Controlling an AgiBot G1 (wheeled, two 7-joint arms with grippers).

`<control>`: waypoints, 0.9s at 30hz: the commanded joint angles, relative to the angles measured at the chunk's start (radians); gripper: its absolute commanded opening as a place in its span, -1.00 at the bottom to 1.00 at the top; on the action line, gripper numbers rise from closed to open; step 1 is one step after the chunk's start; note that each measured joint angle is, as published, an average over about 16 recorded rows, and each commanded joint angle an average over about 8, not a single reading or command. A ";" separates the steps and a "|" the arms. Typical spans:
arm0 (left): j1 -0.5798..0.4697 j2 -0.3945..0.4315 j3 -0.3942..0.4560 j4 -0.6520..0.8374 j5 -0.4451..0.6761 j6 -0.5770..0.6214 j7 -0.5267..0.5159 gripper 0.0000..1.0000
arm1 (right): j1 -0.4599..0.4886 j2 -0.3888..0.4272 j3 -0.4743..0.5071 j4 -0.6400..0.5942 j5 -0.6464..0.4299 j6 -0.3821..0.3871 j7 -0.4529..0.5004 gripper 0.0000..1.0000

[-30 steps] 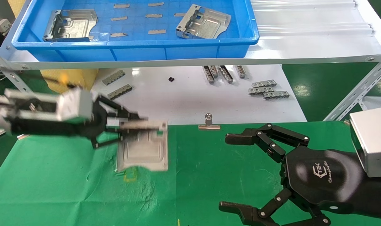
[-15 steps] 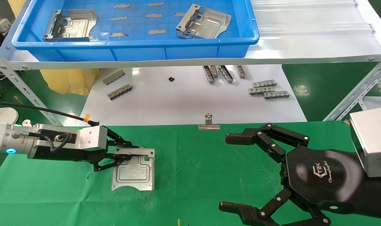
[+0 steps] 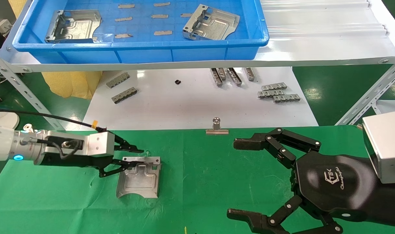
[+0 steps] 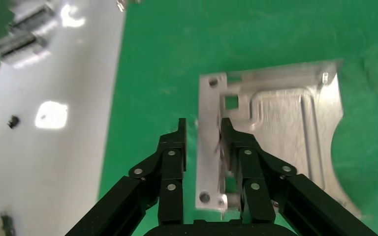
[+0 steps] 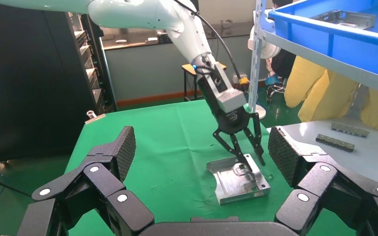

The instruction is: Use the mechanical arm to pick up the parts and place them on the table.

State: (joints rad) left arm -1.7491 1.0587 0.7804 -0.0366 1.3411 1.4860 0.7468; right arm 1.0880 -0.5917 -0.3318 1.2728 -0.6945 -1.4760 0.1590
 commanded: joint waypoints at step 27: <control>0.072 -0.077 -0.098 0.017 -0.135 0.099 -0.129 1.00 | 0.000 0.000 0.000 -0.001 0.000 0.000 0.000 1.00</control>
State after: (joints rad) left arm -1.6701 0.9774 0.6780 -0.0351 1.2004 1.5841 0.6083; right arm 1.0879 -0.5914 -0.3322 1.2723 -0.6941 -1.4757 0.1587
